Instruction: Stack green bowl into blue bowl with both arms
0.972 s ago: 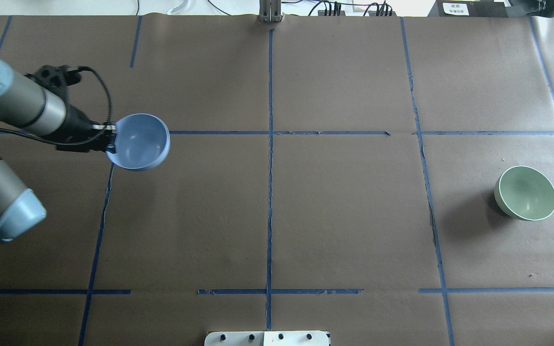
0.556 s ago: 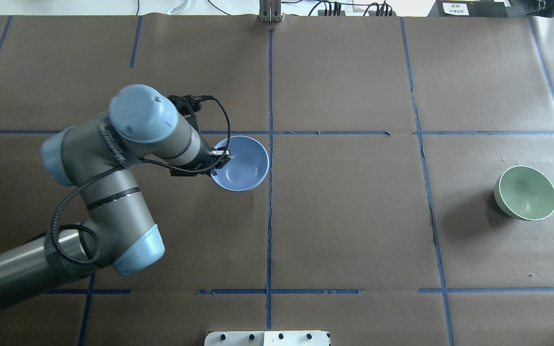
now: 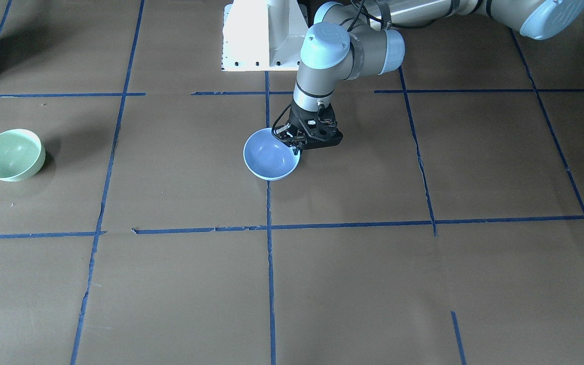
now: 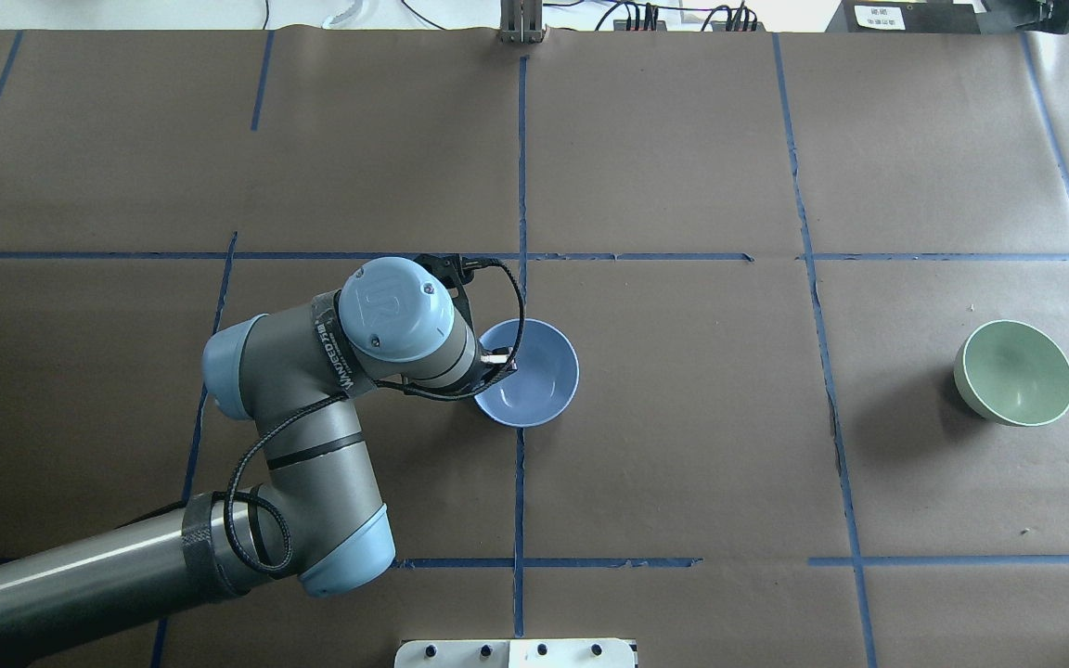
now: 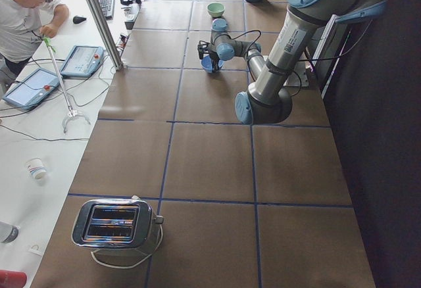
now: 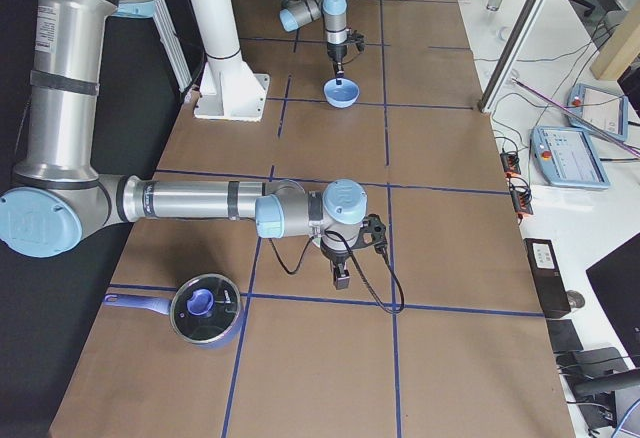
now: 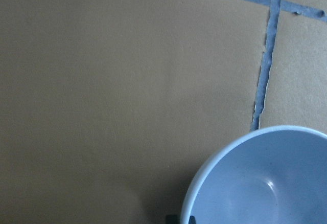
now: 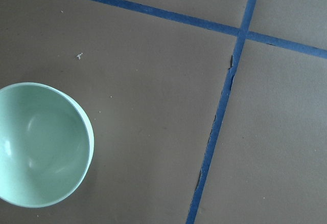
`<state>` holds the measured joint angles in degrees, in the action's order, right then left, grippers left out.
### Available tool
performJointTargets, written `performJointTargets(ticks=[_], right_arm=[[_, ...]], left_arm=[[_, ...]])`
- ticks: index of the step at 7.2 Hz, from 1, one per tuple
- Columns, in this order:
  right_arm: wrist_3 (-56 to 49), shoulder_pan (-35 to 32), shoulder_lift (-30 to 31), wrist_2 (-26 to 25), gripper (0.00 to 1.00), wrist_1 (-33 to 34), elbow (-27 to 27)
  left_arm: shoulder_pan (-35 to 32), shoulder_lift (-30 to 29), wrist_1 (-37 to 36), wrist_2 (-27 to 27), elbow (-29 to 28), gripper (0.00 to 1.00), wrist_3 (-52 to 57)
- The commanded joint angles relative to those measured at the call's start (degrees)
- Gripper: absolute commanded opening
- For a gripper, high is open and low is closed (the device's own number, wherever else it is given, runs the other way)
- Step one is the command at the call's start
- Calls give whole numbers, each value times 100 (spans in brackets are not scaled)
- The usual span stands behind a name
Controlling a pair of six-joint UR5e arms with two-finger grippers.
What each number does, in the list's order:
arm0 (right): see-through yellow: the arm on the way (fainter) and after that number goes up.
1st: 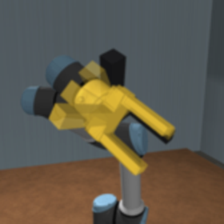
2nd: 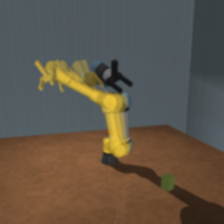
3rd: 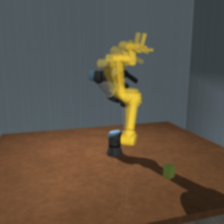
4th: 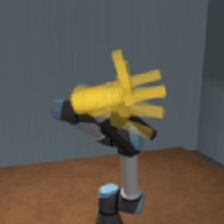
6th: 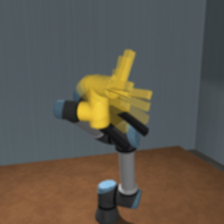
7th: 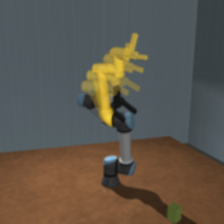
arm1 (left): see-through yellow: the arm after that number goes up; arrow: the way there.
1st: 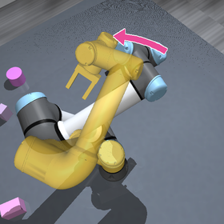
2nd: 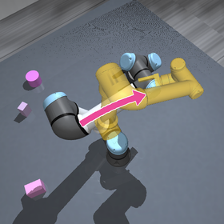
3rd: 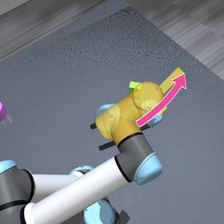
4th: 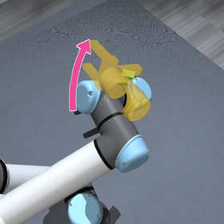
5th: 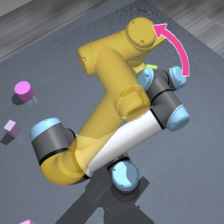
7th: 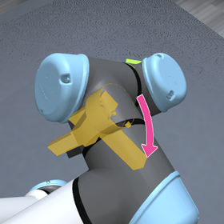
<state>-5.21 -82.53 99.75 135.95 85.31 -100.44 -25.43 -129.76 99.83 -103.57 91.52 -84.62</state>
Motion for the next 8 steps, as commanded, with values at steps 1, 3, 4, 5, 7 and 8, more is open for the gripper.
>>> performJointTargets(ticks=[1, 3, 4, 5, 7, 8], right_arm=[[-7, 0, 0, 2, 100, -14, -2], [-7, 9, -192, 2, 100, -23, -37], [2, 9, -219, 2, 100, -23, -46], [11, 9, -315, -7, 100, -23, -72], [20, 70, -701, -7, 100, -15, -72], [115, 114, -755, -7, 100, -15, -72]], left_arm=[[11, -6, -33, 13, 76, 99, 234], [-372, 134, -1063, -310, 723, 100, 1021], [-897, 474, -1819, -704, 1388, 100, 2062], [-1564, 1052, -2044, -1161, 1900, 100, 3047], [-3083, 2221, -2046, -1909, 2071, 100, 5311], [-3996, 2714, -2046, -2260, 1967, 100, 6621]])
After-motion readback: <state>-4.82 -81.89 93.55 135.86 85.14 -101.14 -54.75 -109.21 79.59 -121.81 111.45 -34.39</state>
